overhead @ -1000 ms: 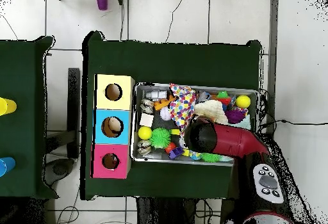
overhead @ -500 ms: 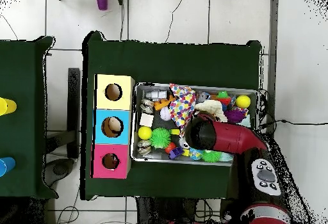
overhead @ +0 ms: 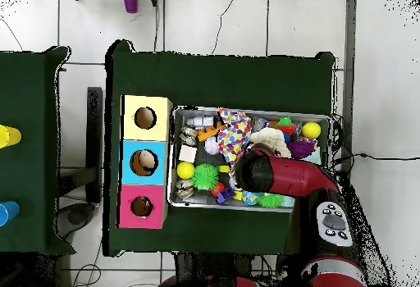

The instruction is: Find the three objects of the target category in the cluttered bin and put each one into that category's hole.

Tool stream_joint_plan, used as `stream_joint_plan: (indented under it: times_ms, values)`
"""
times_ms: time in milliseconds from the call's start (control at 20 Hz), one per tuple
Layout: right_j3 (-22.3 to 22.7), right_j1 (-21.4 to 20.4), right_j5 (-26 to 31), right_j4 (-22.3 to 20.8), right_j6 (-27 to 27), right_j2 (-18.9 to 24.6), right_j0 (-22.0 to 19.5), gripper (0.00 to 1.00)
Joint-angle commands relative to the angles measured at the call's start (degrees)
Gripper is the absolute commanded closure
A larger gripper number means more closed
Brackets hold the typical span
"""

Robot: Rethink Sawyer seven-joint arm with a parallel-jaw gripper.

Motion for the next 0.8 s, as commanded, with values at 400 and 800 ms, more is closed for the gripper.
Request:
stream_joint_plan:
  times_ms: [400, 800]
  values:
    - [6.6, -3.0, 8.5, 1.5, 3.9, 3.4, -0.9, 1.00]
    - [13.9, -16.9, 25.0, 8.2, 2.5, 5.6, -1.3, 1.00]
